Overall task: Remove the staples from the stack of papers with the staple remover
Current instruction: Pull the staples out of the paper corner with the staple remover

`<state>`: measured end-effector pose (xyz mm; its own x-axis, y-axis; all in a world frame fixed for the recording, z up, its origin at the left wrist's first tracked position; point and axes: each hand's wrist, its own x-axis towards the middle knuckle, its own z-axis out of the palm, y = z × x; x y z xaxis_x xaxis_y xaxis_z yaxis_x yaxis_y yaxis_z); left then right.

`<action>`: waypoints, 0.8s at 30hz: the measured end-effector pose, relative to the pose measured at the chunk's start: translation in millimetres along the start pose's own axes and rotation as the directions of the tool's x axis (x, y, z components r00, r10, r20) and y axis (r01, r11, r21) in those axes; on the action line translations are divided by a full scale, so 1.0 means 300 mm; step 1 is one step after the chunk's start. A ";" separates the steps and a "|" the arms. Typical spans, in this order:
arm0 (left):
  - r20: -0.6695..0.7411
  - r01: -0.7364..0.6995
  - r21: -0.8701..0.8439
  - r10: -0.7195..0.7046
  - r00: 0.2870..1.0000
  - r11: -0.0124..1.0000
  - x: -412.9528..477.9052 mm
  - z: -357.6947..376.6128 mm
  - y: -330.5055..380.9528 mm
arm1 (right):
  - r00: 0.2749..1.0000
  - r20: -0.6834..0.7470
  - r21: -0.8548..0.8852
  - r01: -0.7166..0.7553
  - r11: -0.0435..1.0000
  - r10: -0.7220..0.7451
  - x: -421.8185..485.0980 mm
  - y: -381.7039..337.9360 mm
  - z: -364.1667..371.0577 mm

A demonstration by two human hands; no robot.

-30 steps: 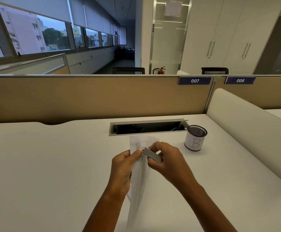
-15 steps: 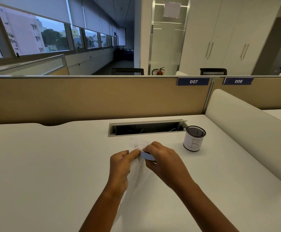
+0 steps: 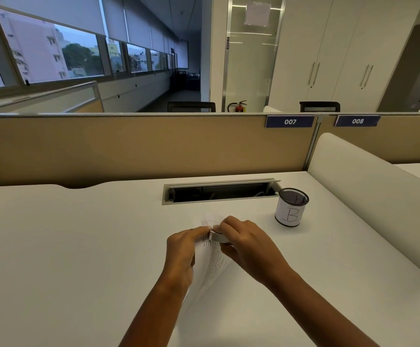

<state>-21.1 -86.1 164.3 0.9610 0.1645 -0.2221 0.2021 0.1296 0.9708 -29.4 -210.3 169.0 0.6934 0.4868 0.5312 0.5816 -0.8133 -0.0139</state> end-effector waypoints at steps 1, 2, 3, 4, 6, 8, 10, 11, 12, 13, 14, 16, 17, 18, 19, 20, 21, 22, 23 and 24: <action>0.002 0.009 0.000 -0.009 1.000 1.000 0.002 0.001 0.000 | 1.000 -0.015 -0.013 0.018 1.000 -0.018 0.000 0.002 -0.001; 0.004 0.014 0.003 -0.014 1.000 1.000 0.002 0.002 -0.001 | 0.999 -0.025 -0.023 0.035 0.999 -0.036 -0.002 0.007 0.001; 0.007 0.014 0.008 -0.014 1.000 1.000 0.003 0.003 -0.001 | 0.998 -0.034 -0.037 0.053 0.998 -0.054 -0.003 0.011 0.003; 0.009 0.013 0.014 -0.013 1.000 1.000 0.003 0.004 -0.001 | 0.997 -0.043 -0.054 0.069 0.996 -0.071 -0.005 0.015 0.005; 0.012 0.015 0.025 -0.015 1.000 1.000 0.002 0.005 -0.003 | 0.994 -0.055 -0.084 0.094 0.992 -0.099 -0.010 0.021 0.011; 0.017 0.022 0.033 -0.023 1.000 0.999 0.002 0.005 -0.005 | 0.991 -0.058 -0.108 0.114 0.988 -0.121 -0.015 0.027 0.017; 0.021 0.028 0.027 -0.029 0.999 0.999 0.003 0.006 -0.006 | 0.986 -0.064 -0.135 0.141 0.981 -0.151 -0.017 0.036 0.022; 0.019 0.030 0.023 -0.031 0.999 0.999 0.005 0.006 -0.006 | 0.984 -0.069 -0.146 0.155 0.977 -0.166 -0.016 0.041 0.024; 0.017 0.033 0.024 -0.033 0.999 0.999 0.007 0.006 -0.005 | 0.981 -0.074 -0.153 0.168 0.974 -0.181 -0.014 0.046 0.026; 0.015 0.037 0.026 -0.037 0.999 0.999 0.009 0.007 -0.004 | 0.977 -0.080 -0.157 0.181 0.971 -0.195 -0.012 0.051 0.028; 0.013 0.041 0.024 -0.042 0.999 0.999 0.012 0.008 -0.004 | 0.974 -0.086 -0.160 0.193 0.968 -0.209 -0.010 0.055 0.030; 0.015 0.050 0.017 -0.050 0.999 0.999 0.015 0.009 -0.004 | 0.967 -0.093 -0.162 0.219 0.962 -0.235 -0.007 0.063 0.033; 0.018 0.053 0.014 -0.053 0.998 0.998 0.017 0.009 -0.005 | 0.964 -0.095 -0.161 0.232 0.959 -0.249 -0.006 0.066 0.035; 0.022 0.055 0.012 -0.056 0.998 0.998 0.018 0.010 -0.006 | 0.960 -0.096 -0.160 0.245 0.956 -0.262 -0.005 0.070 0.035; 0.025 0.057 0.011 -0.057 0.998 0.998 0.019 0.009 -0.006 | 0.957 -0.097 -0.161 0.258 0.953 -0.275 -0.004 0.073 0.034; 0.027 0.059 0.009 -0.060 0.998 0.998 0.020 0.009 -0.007 | 0.952 -0.099 -0.164 0.270 0.949 -0.288 -0.002 0.076 0.033; 0.029 0.062 0.006 -0.062 0.998 0.998 0.021 0.009 -0.008 | 0.948 -0.102 -0.167 0.283 0.945 -0.302 -0.001 0.079 0.032; 0.031 0.064 0.005 -0.064 0.997 0.998 0.023 0.009 -0.009 | 0.943 -0.105 -0.168 0.295 0.941 -0.314 0.002 0.082 0.032; 0.033 0.065 0.005 -0.065 0.997 0.998 0.024 0.008 -0.009 | 0.939 -0.109 -0.168 0.306 0.937 -0.327 0.003 0.085 0.033; 0.036 0.066 0.006 -0.066 0.997 0.998 0.026 0.007 -0.010 | 0.934 -0.112 -0.165 0.318 0.933 -0.338 0.004 0.089 0.035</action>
<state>-13.7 -87.4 159.9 0.9516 0.1205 -0.2826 0.2665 0.1339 0.9545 -8.4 -227.9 160.3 0.4032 0.6942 0.5962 0.6932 -0.6570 0.2962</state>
